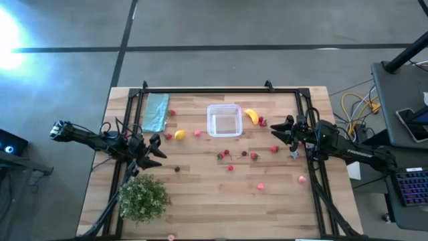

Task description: Pick and placing Produce into tupperware

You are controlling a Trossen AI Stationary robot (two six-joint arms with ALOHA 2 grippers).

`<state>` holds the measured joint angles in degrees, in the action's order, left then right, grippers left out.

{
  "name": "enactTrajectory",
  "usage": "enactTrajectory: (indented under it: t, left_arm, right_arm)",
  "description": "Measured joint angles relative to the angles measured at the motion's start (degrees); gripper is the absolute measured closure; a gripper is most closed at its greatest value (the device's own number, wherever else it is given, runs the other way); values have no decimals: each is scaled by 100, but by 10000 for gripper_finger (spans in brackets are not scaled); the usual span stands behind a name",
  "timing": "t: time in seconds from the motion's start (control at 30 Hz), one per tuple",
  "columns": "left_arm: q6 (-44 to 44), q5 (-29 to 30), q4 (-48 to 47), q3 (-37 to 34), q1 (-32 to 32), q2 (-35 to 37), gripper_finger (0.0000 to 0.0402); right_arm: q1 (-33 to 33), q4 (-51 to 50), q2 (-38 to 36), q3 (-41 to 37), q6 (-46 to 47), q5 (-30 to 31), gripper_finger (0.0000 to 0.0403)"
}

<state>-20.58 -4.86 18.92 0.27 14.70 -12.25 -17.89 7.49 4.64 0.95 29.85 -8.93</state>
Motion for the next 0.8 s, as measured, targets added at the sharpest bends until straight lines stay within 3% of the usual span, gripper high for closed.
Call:
enactTrajectory:
  t: [0.5,0.8]
  left_arm:
    - [2,7,1,0,0,0,246]
    - [0,32,1,0,0,0,246]
  right_arm:
    - [-2,52,2,0,-5,13,225]
    - [-2,358,0,0,17,946,225]
